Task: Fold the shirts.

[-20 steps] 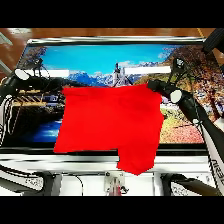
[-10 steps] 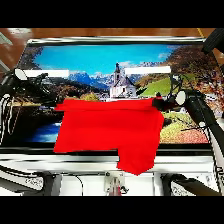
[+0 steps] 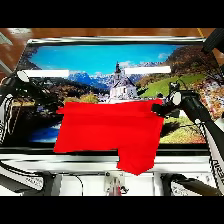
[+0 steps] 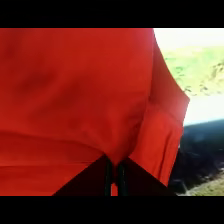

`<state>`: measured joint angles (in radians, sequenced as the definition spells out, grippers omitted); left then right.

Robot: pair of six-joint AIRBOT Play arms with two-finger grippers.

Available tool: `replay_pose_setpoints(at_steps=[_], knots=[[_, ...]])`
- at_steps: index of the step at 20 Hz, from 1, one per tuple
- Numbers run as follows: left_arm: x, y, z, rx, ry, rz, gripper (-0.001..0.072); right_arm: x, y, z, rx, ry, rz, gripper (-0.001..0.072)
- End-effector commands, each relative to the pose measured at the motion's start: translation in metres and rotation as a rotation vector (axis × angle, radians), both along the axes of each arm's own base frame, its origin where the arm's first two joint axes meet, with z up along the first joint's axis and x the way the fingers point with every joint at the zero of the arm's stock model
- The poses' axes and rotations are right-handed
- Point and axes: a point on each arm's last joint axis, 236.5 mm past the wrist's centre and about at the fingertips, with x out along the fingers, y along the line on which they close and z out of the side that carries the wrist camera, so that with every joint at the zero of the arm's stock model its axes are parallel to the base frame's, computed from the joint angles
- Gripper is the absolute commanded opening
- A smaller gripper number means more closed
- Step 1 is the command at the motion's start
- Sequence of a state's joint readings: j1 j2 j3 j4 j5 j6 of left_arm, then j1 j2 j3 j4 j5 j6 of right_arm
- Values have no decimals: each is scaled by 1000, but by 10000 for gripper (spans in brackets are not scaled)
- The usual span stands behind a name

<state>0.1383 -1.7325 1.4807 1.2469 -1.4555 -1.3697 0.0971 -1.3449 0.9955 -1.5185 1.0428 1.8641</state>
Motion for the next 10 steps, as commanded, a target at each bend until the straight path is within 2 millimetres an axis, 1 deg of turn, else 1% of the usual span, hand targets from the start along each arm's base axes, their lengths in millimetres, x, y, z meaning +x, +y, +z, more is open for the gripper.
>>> replay_pose_setpoints(at_steps=[1,3,4,5,6,7,8,10], knots=[[-1,-4,-6,-16,29,31,28,-8,5,-12,22,57,-14,69],[-2,-5,-6,-16,34,36,28,-11,5,-13,19,73,-12,72],[-2,-5,-6,-16,35,40,33,-11,5,-13,17,71,-4,102],[-2,-4,-6,-16,37,41,279,-13,5,-12,15,75,12,340],[-5,-4,-4,-16,52,47,583,-15,5,-9,12,77,39,560],[-9,-3,-1,-17,67,46,601,-18,3,-1,4,77,76,581],[-11,0,3,-20,75,48,599,-20,-1,9,-19,70,106,581],[-16,7,16,-23,77,57,597,-25,-24,38,-119,50,162,581]])
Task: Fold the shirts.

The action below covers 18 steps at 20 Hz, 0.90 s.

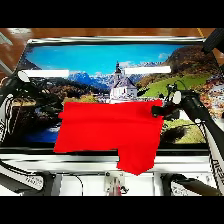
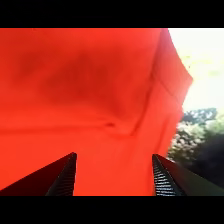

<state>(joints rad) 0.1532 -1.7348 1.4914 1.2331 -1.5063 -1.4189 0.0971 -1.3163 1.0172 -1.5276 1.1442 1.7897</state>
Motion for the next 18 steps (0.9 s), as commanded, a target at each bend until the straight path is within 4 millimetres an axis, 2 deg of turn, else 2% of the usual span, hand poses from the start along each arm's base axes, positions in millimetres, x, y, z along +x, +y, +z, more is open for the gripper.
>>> replay_pose_setpoints(at_steps=[1,2,4,5,6,8,10,12,14,16,18], knots=[[-12,9,19,-7,24,13,597,-14,-38,41,-167,-10,102,580],[-17,13,27,-9,26,18,595,-21,-57,57,-243,-15,111,579],[-31,20,39,-15,32,26,420,-40,-81,75,-284,7,100,577],[-42,22,41,-18,34,24,414,-55,-86,76,-241,38,87,576],[-58,23,38,-27,48,18,419,-72,-88,72,-175,70,72,576],[-101,24,23,-57,91,29,544,-100,-84,58,-16,89,11,577],[-137,13,7,-142,103,81,544,-116,-72,48,122,64,-30,577],[-159,8,-1,-208,94,149,543,-125,-69,39,181,43,-69,577],[-172,13,-6,-221,109,197,540,-128,-68,32,182,40,-74,577],[-181,14,-11,-223,134,210,541,-121,-66,31,193,12,-83,577],[-198,20,-24,-163,183,169,541,-112,-62,34,216,-27,-94,577]])
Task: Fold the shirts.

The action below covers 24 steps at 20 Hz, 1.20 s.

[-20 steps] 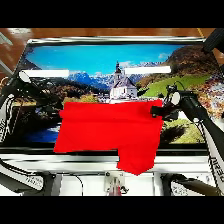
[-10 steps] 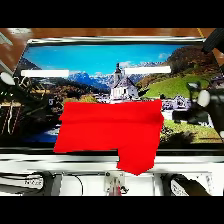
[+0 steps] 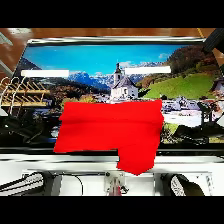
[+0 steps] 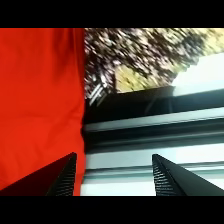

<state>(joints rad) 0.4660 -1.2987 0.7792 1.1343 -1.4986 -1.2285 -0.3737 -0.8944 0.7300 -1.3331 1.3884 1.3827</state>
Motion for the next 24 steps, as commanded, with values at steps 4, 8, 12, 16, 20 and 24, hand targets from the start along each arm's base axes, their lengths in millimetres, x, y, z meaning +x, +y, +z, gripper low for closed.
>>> replay_pose_setpoints(at_steps=[4,8,12,16,20,24], knots=[[-33,2,-31,52,55,-23,541,14,12,2,65,-76,-30,577],[-43,-9,-48,40,56,-8,541,15,12,2,67,-75,-34,577],[-38,-16,-55,34,26,22,534,15,13,3,73,-72,-52,577],[-25,-20,-56,28,-10,63,459,14,13,3,78,-67,-63,577],[-30,-29,-57,16,20,42,169,10,14,2,80,-47,-62,577],[-36,-35,-54,-11,28,-7,28,-49,26,-25,113,172,-13,579]])
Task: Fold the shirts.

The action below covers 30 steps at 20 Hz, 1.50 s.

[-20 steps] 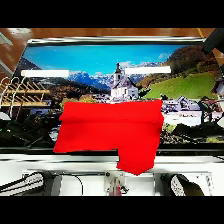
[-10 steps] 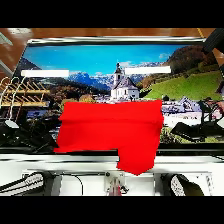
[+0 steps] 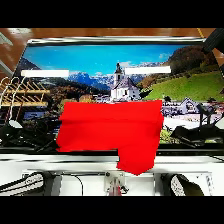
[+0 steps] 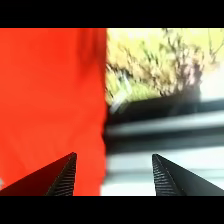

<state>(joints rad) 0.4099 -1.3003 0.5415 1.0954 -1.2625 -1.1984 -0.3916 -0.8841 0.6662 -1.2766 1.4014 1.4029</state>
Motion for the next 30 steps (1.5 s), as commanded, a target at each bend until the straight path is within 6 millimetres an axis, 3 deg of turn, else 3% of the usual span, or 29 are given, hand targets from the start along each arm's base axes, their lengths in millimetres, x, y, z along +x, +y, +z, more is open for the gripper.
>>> replay_pose_setpoints(at_steps=[1,3,5,9,11,16,20,26,27,29,30], knots=[[-5,-6,3,-26,5,-39,28,-45,27,-19,110,151,52,579],[-5,-6,3,-27,6,-39,28,-66,43,-35,168,207,65,579],[-5,-6,4,-28,6,-40,29,-88,39,-54,135,279,46,579],[-4,-5,4,-27,4,-39,29,-63,53,-54,184,187,10,577],[-4,-5,4,-27,3,-39,29,-63,57,-57,153,189,41,538],[-4,-5,4,-27,4,-39,29,-63,67,-76,87,183,39,545],[-4,-5,4,-27,3,-39,29,-57,68,-79,89,167,5,544],[-6,-6,6,-34,11,-43,29,-62,94,-99,143,257,42,543],[-6,-7,6,-36,13,-44,29,-64,95,-102,136,270,49,514],[-6,-7,6,-36,12,-44,29,-64,97,-104,142,282,36,321],[-4,-6,7,-34,7,-44,29,-63,99,-102,153,279,42,165]])
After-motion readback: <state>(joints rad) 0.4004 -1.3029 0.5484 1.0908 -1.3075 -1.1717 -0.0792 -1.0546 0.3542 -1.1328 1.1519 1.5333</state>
